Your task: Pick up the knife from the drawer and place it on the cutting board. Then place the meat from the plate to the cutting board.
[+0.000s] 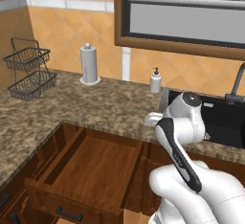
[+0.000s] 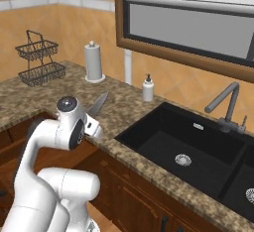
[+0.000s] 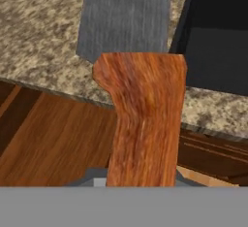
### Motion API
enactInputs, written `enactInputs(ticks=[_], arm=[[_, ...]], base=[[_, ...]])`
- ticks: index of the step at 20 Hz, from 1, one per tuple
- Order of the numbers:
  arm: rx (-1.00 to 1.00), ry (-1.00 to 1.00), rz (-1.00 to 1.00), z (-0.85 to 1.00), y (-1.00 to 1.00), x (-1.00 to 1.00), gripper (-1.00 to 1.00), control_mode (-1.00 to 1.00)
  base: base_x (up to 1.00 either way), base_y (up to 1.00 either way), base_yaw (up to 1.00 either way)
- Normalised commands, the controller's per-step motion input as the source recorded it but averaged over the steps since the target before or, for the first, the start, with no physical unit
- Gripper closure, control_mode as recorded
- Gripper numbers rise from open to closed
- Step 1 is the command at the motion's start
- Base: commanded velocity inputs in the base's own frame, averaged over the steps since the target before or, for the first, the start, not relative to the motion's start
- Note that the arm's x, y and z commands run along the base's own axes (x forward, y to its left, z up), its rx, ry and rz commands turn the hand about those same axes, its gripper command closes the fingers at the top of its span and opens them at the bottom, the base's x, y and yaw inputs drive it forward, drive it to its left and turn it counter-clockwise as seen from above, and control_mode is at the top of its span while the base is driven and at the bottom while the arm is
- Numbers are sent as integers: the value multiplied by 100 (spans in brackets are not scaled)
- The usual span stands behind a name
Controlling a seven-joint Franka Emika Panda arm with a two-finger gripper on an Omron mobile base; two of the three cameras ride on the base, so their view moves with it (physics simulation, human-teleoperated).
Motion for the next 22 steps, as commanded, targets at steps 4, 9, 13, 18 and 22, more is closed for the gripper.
enactInputs(ticks=[4,9,13,18,22], arm=[[0,3,3,0,-9,9,100,-100],[0,0,0,0,0,0,100,100],[0,0,0,0,0,0,100,100],[0,0,0,0,0,0,100,100],[0,0,0,0,0,0,100,100]], base=[[0,0,0],[-77,-2,7],[-100,18,16],[-75,31,28],[-15,20,49]])
